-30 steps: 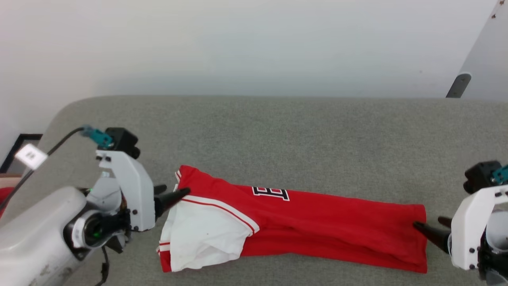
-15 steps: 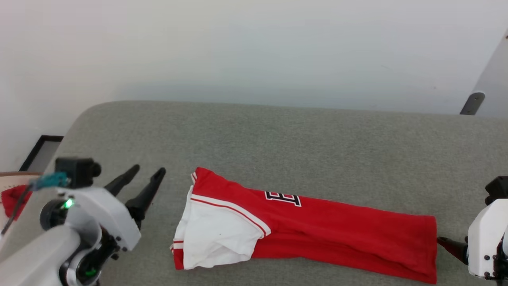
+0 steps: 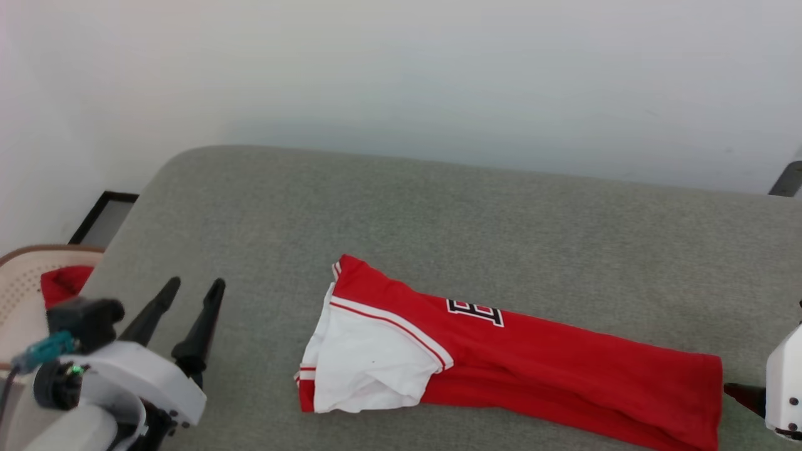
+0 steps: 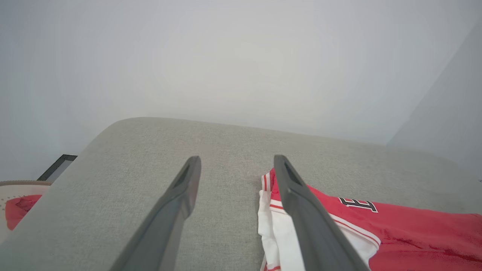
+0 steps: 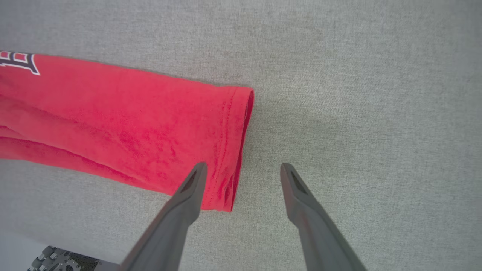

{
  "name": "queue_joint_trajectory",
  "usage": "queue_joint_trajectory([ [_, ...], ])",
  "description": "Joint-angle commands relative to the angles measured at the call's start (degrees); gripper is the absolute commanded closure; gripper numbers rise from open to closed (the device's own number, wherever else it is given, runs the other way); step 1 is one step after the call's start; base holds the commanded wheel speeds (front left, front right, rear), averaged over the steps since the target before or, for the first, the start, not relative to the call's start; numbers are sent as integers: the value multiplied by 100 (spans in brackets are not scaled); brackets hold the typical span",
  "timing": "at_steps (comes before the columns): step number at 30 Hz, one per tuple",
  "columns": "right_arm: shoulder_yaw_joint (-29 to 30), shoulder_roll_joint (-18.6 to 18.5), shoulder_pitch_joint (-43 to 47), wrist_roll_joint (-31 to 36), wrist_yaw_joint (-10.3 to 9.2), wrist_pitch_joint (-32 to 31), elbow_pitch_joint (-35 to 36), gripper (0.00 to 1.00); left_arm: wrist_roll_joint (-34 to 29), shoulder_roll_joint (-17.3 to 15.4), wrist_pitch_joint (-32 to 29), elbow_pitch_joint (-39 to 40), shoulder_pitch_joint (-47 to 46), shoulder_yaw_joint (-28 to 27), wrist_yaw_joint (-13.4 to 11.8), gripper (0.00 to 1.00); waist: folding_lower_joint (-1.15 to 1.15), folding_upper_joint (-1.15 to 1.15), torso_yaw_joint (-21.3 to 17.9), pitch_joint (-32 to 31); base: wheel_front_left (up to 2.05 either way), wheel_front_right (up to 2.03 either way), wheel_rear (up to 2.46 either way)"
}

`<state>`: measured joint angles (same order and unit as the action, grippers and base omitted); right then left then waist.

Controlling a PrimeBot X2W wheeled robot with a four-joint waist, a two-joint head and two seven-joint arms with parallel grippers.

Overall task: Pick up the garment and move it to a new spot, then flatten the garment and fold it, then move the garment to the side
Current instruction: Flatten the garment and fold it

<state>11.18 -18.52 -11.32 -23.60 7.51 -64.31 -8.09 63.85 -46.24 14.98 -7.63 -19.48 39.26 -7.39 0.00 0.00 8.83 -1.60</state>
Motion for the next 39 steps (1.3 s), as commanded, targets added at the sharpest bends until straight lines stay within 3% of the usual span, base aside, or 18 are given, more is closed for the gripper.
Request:
queue_joint_trajectory([
  [1,72,31,-66,33,-3,8,-60,0,-118,87,17,33,176,-160,12,0,0,0,85,61,0,0,0],
  [16,320,133,-160,314,-3,278,-1213,0,-1558,1297,19,31,1488,-2139,589,0,0,0,472,198,0,0,0],
  [20,161,77,-156,210,-3,419,-1503,0,-1919,1604,19,-9,1658,-2564,759,0,0,0,524,173,0,0,0],
  [21,130,72,-159,155,-3,470,-1571,4,-1995,1685,19,-17,1708,-2663,802,0,0,0,528,161,0,0,0],
  [22,89,52,-158,125,-3,517,-1634,58,-2068,1755,19,-34,1768,-2762,842,0,0,0,528,149,0,0,0],
  [23,16,26,-146,109,-3,559,-1691,93,-2141,1826,19,-42,1810,-2848,885,0,0,0,529,134,0,0,0],
  [24,-66,12,-131,70,-3,592,-1741,100,-2206,1908,19,-43,1841,-2952,928,0,0,0,532,114,0,0,0],
  [31,-482,-201,-66,-345,-3,907,-1943,100,-2596,2282,19,-122,2108,-3430,1180,0,0,0,502,17,0,0,0],
  [39,-808,-484,-138,-694,-3,1257,-1984,100,-2836,2475,19,-99,2213,-3722,1352,0,0,0,441,-24,0,0,0],
])
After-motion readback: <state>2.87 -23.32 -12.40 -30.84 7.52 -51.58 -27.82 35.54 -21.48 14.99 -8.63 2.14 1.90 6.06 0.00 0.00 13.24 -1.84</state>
